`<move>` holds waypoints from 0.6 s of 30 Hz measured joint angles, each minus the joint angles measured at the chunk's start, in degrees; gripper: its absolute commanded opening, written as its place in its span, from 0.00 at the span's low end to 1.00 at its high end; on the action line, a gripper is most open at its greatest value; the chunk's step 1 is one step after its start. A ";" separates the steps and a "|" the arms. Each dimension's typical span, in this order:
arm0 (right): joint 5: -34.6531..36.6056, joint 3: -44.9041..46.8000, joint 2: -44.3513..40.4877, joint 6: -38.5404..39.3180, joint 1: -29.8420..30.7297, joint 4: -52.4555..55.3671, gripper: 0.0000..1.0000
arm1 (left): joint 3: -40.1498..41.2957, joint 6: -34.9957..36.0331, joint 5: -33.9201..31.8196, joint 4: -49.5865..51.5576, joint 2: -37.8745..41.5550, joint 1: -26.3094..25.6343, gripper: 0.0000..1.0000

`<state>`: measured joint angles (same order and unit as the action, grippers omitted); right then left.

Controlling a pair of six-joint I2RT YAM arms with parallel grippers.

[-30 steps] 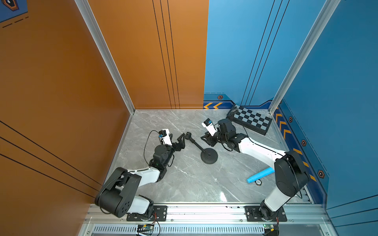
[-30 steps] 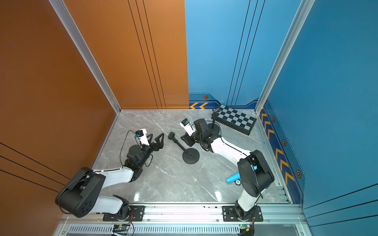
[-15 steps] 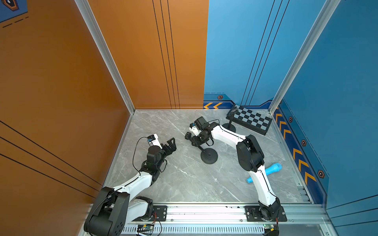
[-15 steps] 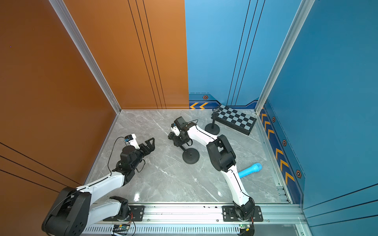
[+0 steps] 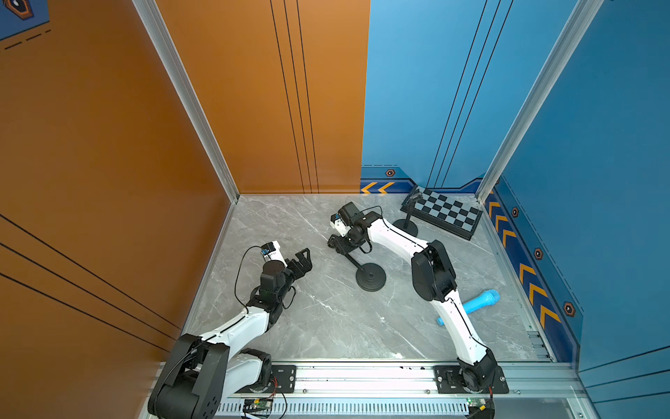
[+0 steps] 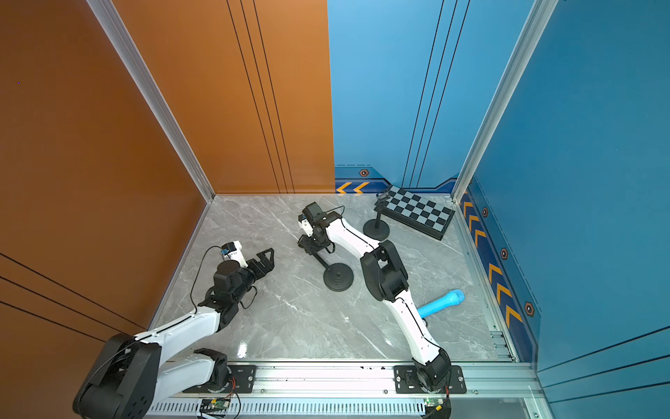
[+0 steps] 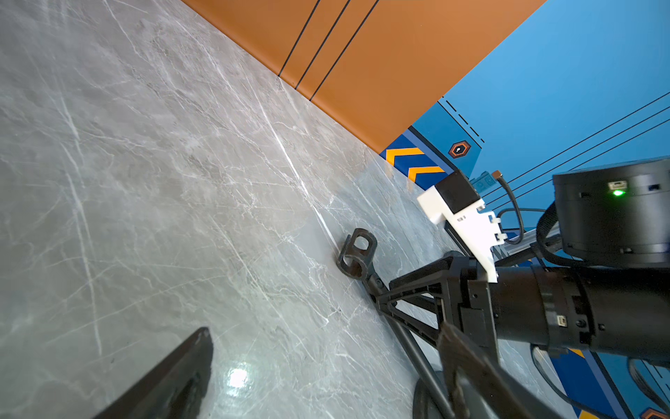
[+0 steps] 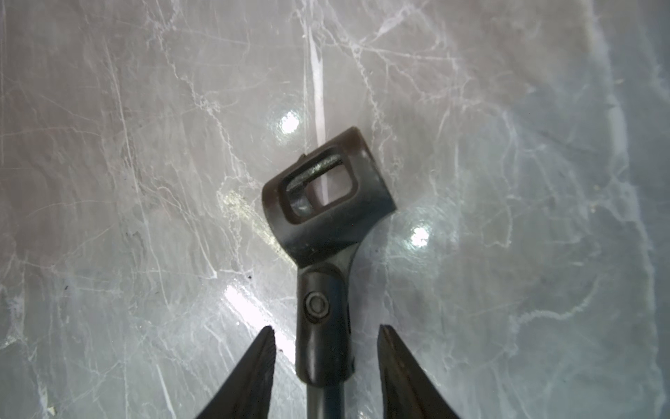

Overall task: Assemble a microphone stand
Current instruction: Screw the microphone stand pole into the microphone stand base.

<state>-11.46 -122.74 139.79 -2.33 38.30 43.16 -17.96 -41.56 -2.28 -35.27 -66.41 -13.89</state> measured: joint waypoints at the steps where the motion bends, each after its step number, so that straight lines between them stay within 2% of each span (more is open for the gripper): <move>1: 0.17 -0.17 0.31 0.20 0.17 0.09 0.48 | 0.00 -0.09 0.11 0.00 0.00 0.02 0.98; 4: 0.94 -1.18 1.70 0.85 0.83 0.37 0.43 | 0.00 -0.13 0.39 0.00 -0.02 0.02 0.97; 7: 2.25 -2.49 3.45 1.38 1.55 0.39 0.27 | 0.00 -0.13 0.68 0.00 -0.02 0.02 0.97; 10: 4.20 -2.97 3.50 1.25 2.34 0.42 0.16 | 0.00 -0.13 1.22 0.00 -0.11 0.02 0.98; 14: 5.77 -2.99 3.48 1.03 3.34 0.44 0.11 | 0.00 -0.04 2.86 0.00 -0.87 0.00 0.98; 18: 5.73 -1.99 2.05 0.42 3.56 0.00 0.10 | -0.68 0.55 5.27 0.48 -1.46 -0.98 0.99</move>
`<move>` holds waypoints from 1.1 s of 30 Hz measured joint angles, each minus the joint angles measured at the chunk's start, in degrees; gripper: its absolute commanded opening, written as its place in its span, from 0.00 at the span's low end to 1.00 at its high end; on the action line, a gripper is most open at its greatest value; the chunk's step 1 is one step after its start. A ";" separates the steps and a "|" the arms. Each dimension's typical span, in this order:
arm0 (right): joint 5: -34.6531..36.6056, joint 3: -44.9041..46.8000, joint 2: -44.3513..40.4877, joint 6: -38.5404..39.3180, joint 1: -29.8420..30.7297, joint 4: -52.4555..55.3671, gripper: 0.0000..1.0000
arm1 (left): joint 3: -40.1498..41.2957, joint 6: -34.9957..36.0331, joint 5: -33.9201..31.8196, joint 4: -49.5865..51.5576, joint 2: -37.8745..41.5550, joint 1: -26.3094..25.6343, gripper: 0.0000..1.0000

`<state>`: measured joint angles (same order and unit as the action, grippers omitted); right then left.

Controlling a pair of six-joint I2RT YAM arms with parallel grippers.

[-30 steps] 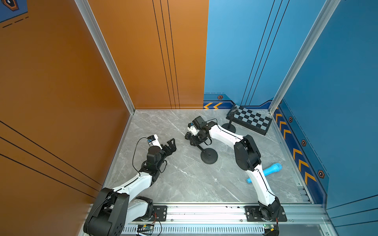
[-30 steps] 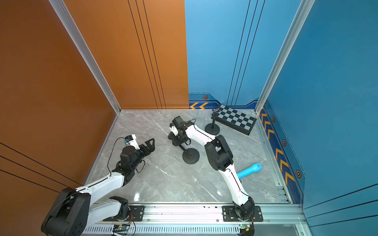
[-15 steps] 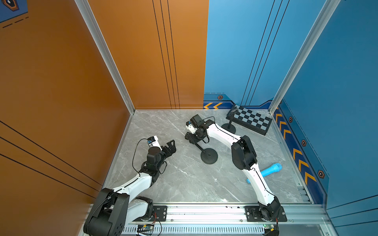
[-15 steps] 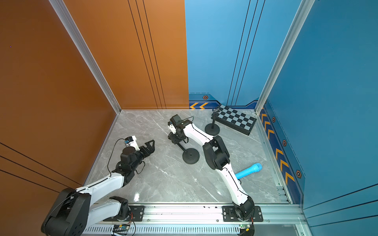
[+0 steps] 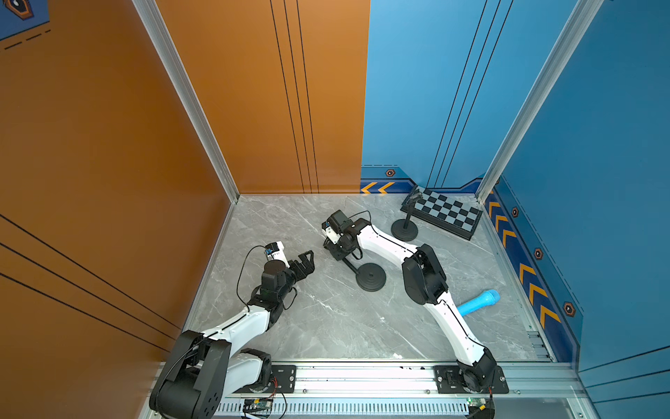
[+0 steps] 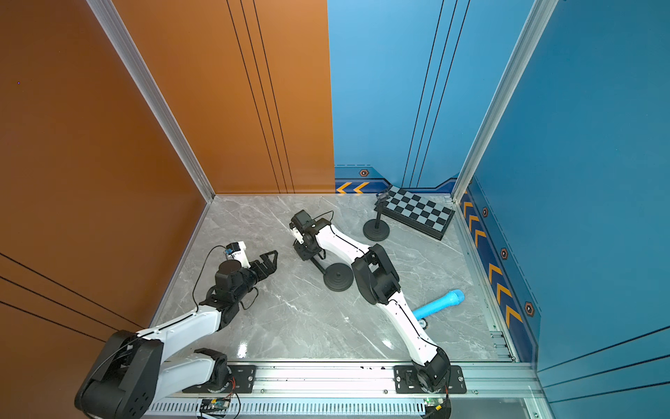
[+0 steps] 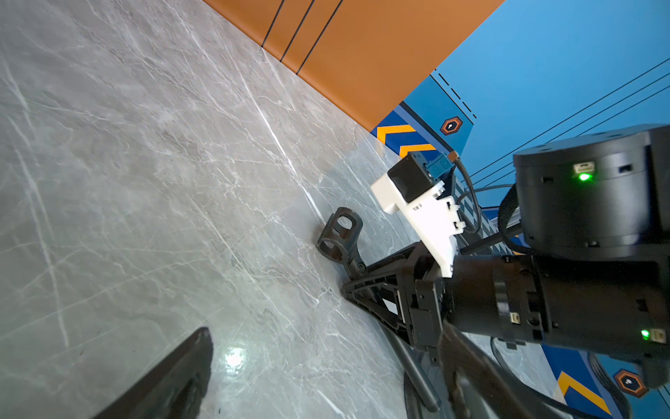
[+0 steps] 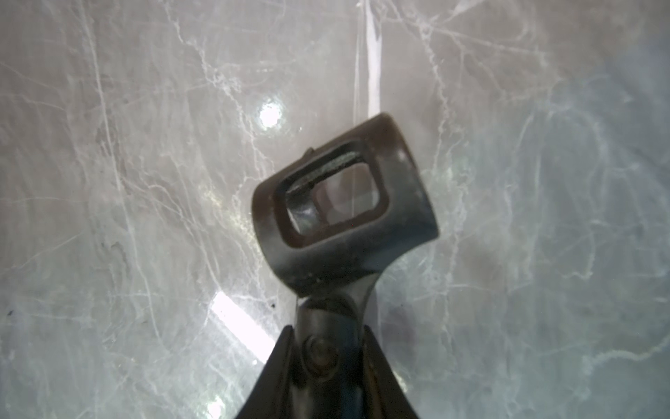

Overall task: Assemble a microphone stand
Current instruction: Screw the microphone stand pole into the microphone stand base.

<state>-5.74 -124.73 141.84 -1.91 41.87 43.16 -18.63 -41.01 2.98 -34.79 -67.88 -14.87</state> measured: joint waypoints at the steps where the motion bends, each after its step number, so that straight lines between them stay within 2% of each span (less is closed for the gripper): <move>1: -0.04 1.88 -1.66 -0.37 -0.13 -0.92 0.11 | -0.70 0.02 0.94 0.33 -0.24 -0.63 0.98; 5: -2.40 16.70 -15.10 -3.32 -2.08 -9.33 0.11 | -5.35 0.00 6.03 0.35 -1.99 -2.10 0.92; 9: -7.15 35.47 -33.38 -8.66 -6.67 -26.86 0.11 | -9.90 2.12 10.51 0.02 -2.91 -4.59 0.93; 11: -8.85 42.51 -39.85 -10.45 -8.76 -35.74 0.11 | -11.23 4.31 12.15 -0.11 -3.19 -7.15 0.95; 16: -12.09 57.88 -49.90 -12.17 -9.18 -54.03 0.11 | -14.82 12.52 15.19 -0.09 -5.75 -15.47 0.95; 21: -13.14 71.23 -56.48 -12.11 -8.15 -65.81 0.11 | -19.91 17.40 17.53 -0.22 -11.45 -18.14 0.88; 29: -10.51 79.62 -63.63 -14.99 -7.21 -79.67 0.12 | -24.57 20.72 20.31 -2.56 -17.90 -21.20 0.53; 32: -9.03 80.96 -64.70 -15.98 -6.91 -82.86 0.12 | -25.31 20.70 22.23 -4.35 -18.75 -21.33 0.28; 33: -8.74 81.33 -64.83 -16.00 -6.86 -83.80 0.13 | -25.53 20.63 22.99 -4.81 -18.97 -21.57 0.14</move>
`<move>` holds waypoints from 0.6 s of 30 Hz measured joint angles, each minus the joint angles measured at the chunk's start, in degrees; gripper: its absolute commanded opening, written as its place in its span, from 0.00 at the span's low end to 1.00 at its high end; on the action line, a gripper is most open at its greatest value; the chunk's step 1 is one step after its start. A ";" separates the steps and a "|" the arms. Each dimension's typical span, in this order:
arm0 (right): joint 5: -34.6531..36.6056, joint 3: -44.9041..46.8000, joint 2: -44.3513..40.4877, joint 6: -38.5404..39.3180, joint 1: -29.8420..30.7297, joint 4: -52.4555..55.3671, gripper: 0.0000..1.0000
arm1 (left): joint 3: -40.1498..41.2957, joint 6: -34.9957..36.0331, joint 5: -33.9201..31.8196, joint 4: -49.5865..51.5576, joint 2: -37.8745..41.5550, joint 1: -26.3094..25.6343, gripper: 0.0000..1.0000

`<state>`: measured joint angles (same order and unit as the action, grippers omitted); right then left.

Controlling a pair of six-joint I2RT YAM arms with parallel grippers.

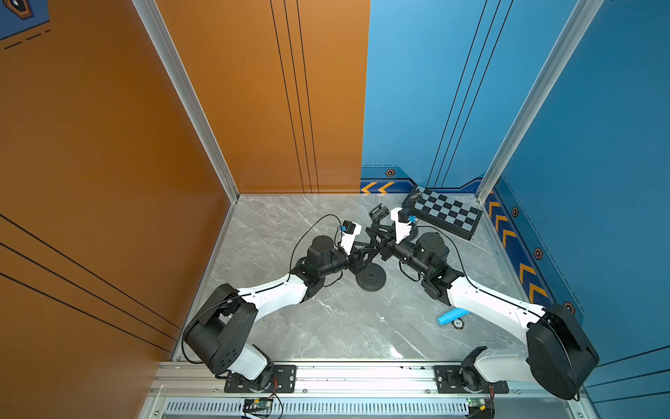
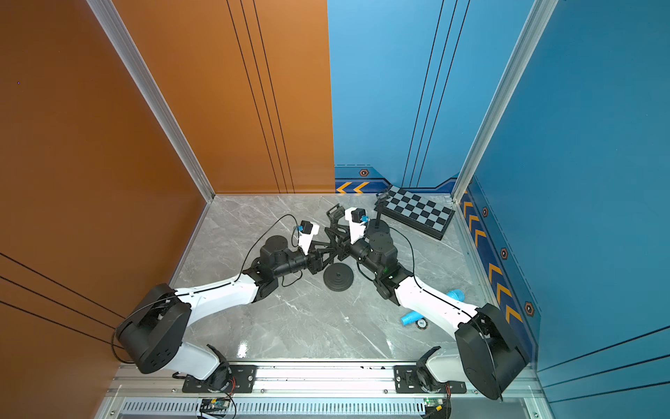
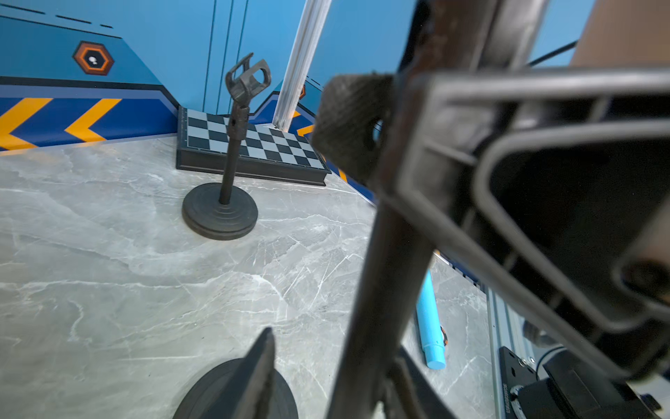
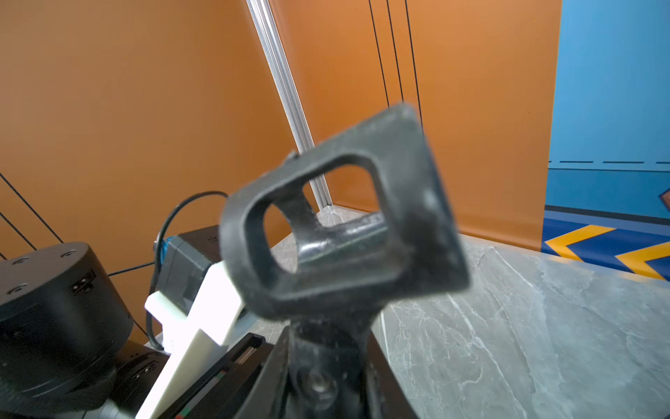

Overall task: Assemble a microphone stand
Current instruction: Screw the microphone stand pole into the microphone stand base.

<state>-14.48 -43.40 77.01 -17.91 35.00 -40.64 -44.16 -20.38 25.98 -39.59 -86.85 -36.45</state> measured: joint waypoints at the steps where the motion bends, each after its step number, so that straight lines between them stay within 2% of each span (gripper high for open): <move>1: 0.57 0.26 -0.04 -0.04 0.00 -0.61 0.13 | -0.24 0.46 1.29 -0.33 -0.17 -0.07 0.03; 2: 0.79 0.31 0.02 -0.35 0.00 -0.98 0.13 | -0.31 0.92 2.16 -0.63 -0.17 -0.63 0.00; 5: 1.05 0.76 -0.52 -0.33 -0.02 -1.33 0.19 | -0.31 2.08 2.12 -1.22 -0.17 -1.09 0.00; 8: 0.24 0.57 -1.03 0.33 -0.11 0.04 0.32 | -0.31 4.33 2.12 -1.27 -0.22 -1.09 0.00; 11: -0.44 -1.79 -2.29 1.90 -0.20 7.50 0.44 | -0.31 7.93 1.75 -1.51 -1.11 -1.14 0.00; 14: -1.90 -4.94 -3.37 2.67 -1.07 15.37 0.47 | -0.44 12.17 1.53 -2.36 -2.89 -1.14 0.00; 18: -7.43 -5.77 -5.03 3.26 -3.61 20.28 0.47 | -0.68 15.54 2.27 -3.41 -4.90 -1.09 0.00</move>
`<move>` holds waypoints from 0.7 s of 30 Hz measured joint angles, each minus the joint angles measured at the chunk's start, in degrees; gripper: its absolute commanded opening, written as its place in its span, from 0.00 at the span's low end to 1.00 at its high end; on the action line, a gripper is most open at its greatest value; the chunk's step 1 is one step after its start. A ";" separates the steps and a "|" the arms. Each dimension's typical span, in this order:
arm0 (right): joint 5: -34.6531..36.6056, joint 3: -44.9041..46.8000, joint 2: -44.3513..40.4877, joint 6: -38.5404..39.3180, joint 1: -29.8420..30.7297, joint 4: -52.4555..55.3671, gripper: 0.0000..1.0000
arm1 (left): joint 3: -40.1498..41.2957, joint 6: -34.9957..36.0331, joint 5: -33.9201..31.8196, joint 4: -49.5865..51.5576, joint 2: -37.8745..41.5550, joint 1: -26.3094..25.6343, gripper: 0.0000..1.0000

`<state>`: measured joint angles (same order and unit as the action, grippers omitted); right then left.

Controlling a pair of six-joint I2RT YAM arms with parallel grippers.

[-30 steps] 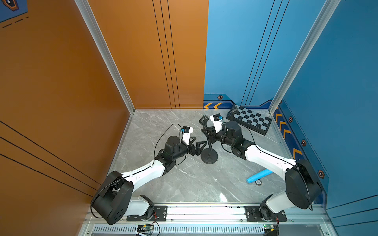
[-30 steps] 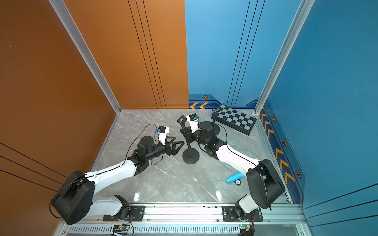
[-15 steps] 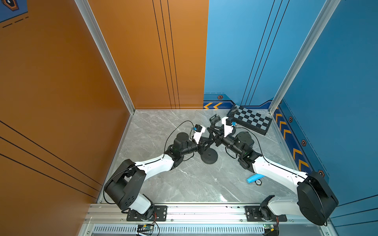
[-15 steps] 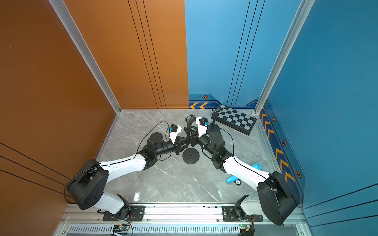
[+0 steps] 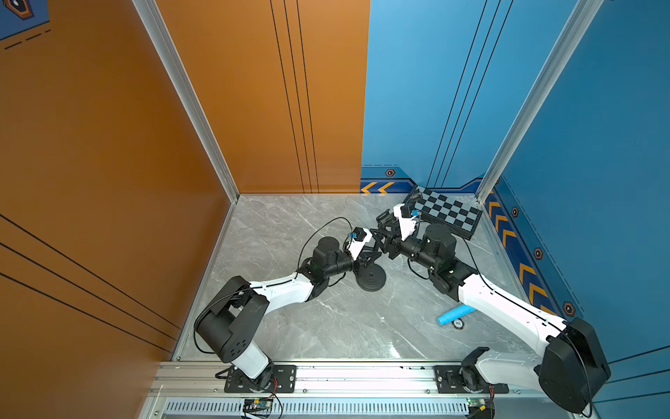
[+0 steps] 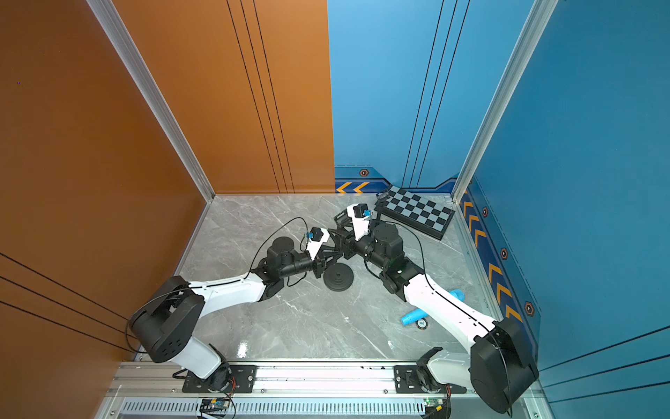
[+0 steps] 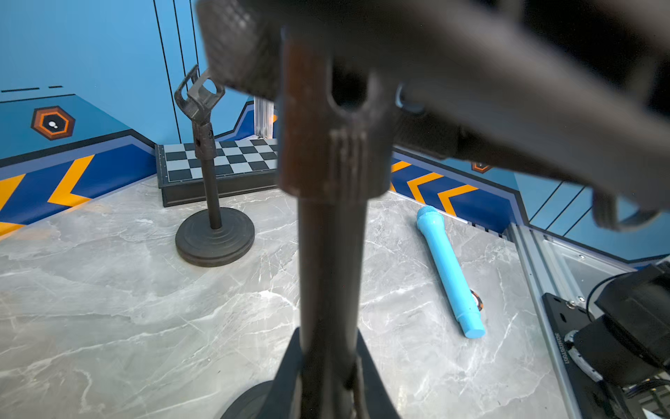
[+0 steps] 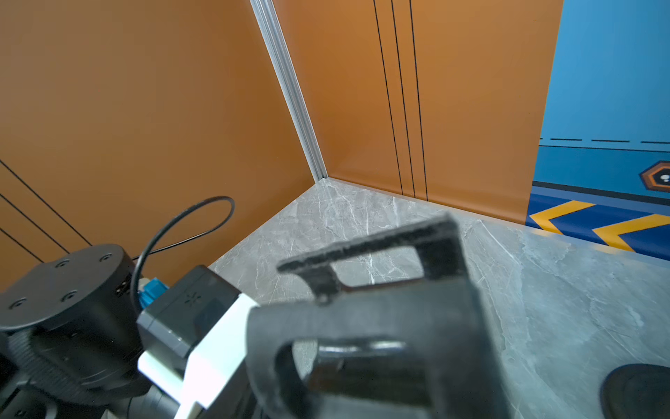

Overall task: Assemble a microphone stand
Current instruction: Screw the microphone stand pole into the microphone stand base.

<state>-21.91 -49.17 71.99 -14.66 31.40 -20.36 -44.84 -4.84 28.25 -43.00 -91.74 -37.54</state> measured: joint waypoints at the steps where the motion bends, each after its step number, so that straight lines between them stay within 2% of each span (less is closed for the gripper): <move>1: -1.60 0.00 -0.20 0.57 -0.50 0.52 0.47 | 0.00 0.35 0.55 -0.04 0.00 0.13 0.00; 6: -12.94 0.00 -1.57 4.52 -3.52 1.09 0.46 | -0.74 0.02 8.31 -0.61 0.07 1.55 0.00; 11: -20.13 -0.59 -3.10 6.51 -4.44 1.14 0.41 | -0.79 -0.74 14.69 -1.01 1.70 2.14 0.00; 15: -23.50 -2.16 -3.61 7.80 -4.48 1.79 0.31 | -0.96 -0.81 18.73 -1.99 3.04 2.36 0.00; 18: -24.70 -2.84 -3.82 8.57 -4.48 2.49 0.31 | -1.25 -0.81 21.11 -2.64 3.04 2.36 0.00; 21: -25.70 -3.08 -4.07 9.05 -4.46 3.32 0.35 | -1.51 -1.16 22.69 -2.54 3.02 2.34 0.00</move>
<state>-47.62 -52.25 67.92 -5.61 26.94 -17.04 -46.35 -6.00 50.94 -45.54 -88.73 -35.20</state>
